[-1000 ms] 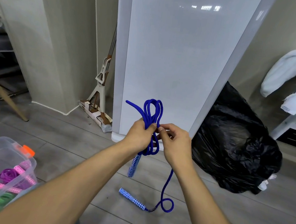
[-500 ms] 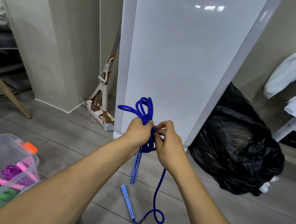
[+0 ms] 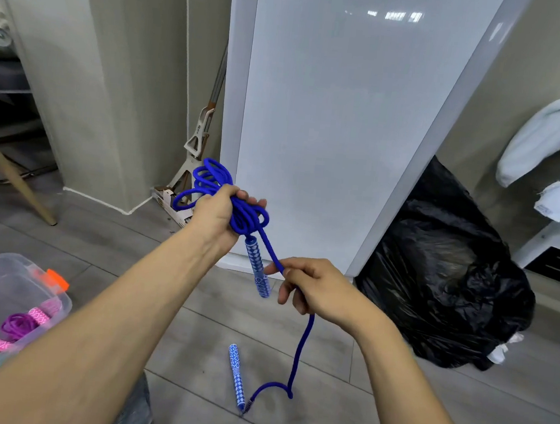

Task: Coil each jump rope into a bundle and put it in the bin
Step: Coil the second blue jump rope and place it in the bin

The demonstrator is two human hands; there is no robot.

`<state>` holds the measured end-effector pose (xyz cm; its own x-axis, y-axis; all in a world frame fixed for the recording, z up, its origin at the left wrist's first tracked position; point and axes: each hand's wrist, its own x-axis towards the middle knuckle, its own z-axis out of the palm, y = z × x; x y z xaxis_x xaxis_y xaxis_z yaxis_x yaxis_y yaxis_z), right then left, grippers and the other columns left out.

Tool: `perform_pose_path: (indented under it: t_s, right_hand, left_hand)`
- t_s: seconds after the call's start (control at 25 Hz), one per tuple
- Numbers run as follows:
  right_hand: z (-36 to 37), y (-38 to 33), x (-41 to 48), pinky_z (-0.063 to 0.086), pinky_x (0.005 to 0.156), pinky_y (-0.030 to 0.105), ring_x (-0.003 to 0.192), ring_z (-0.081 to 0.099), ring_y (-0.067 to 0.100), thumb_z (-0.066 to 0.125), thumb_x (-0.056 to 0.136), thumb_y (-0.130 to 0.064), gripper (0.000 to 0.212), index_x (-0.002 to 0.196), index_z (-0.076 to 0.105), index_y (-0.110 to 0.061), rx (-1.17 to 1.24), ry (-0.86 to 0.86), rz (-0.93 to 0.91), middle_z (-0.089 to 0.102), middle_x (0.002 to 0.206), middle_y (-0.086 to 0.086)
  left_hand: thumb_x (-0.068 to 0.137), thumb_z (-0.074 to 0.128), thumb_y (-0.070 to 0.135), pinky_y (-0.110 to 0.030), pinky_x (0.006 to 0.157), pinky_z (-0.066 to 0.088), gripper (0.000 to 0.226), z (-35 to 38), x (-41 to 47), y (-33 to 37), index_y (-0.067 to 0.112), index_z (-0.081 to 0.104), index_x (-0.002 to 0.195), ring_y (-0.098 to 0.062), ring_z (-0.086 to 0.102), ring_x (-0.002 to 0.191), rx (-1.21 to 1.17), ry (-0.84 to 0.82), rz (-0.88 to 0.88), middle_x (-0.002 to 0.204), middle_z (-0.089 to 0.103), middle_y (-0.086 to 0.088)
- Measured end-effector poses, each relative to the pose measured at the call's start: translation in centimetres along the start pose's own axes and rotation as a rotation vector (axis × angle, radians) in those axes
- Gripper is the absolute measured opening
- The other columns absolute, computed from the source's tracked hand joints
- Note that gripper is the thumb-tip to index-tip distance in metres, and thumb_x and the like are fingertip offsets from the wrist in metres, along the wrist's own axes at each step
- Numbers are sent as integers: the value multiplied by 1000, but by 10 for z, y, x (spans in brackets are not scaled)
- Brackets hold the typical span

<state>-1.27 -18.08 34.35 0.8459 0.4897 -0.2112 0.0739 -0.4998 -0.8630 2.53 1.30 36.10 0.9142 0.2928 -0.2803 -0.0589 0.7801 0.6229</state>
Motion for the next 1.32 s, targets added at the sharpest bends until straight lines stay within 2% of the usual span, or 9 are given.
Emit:
perform_pose_path:
  t_s: [0.12, 0.24, 0.36, 0.52, 0.76, 0.92, 1.12, 1.24, 1.32]
  right_hand:
    - [-13, 3, -7, 40, 54, 22, 53, 48, 16, 49, 105, -30, 33, 95, 74, -9, -73, -44, 60, 63, 65, 3]
    - [-24, 7, -10, 38, 51, 23, 51, 43, 15, 52, 102, -27, 32, 87, 71, -5, -79, 35, 108, 53, 58, 2]
    - [-32, 8, -10, 34, 51, 24, 50, 40, 12, 52, 100, -20, 27, 87, 71, -7, -66, 144, 96, 52, 56, -4]
    - [-40, 14, -5, 31, 52, 17, 44, 45, -2, 52, 103, -29, 25, 86, 67, -18, -87, 421, -10, 53, 50, -23]
    - [-28, 11, 2, 40, 57, 25, 55, 47, 9, 48, 105, -24, 24, 97, 68, -13, 31, 476, -62, 57, 67, -5]
    - [-27, 4, -5, 42, 51, 26, 51, 46, 13, 58, 101, -22, 18, 90, 72, -17, 105, 447, -126, 63, 63, 3]
    - [-27, 5, -5, 44, 57, 26, 46, 51, 3, 69, 92, -29, 12, 85, 76, -23, 30, 497, -60, 67, 59, -2]
    - [-29, 5, -4, 43, 57, 24, 46, 53, 1, 69, 92, -35, 18, 84, 74, -20, 0, 528, -53, 64, 56, -4]
    - [-30, 4, -4, 41, 55, 22, 45, 51, 0, 67, 95, -38, 23, 84, 74, -18, -9, 524, -63, 61, 55, -7]
  left_hand:
    - [98, 43, 3, -21, 42, 42, 22, -1, 3, 2, 12, 43, 78, -11, 39, 40, 50, 5, 48, 57, 45, 1]
    - [100, 43, 9, -25, 42, 41, 11, -4, 5, -2, 8, 46, 89, -11, 39, 41, 513, 12, 271, 67, 46, -4]
    - [100, 45, 18, -30, 50, 45, 19, -7, 1, -2, 6, 47, 115, -12, 47, 51, 1076, -154, 476, 73, 50, 0]
    - [101, 46, 23, -30, 57, 41, 12, -6, -14, -10, 17, 47, 111, -17, 52, 65, 1498, -399, 543, 76, 53, 2]
    - [91, 66, 39, -20, 65, 44, 24, 3, -38, -46, 23, 61, 110, -6, 58, 70, 1452, -619, 419, 76, 60, 10]
    - [86, 69, 27, -38, 63, 52, 10, 1, -35, -51, 17, 66, 87, -12, 56, 58, 1351, -494, 390, 65, 60, 0]
    - [94, 60, 15, -27, 71, 54, 11, 2, -38, -45, 21, 59, 103, -16, 65, 81, 1451, -606, 336, 97, 65, -2]
    - [99, 53, 11, -33, 83, 59, 14, 1, -38, -41, 13, 58, 111, -18, 72, 84, 1268, -683, 188, 87, 73, -2]
    - [101, 51, 12, -38, 79, 61, 8, 2, -39, -39, 8, 55, 106, -26, 73, 76, 1171, -653, 109, 78, 68, -7]
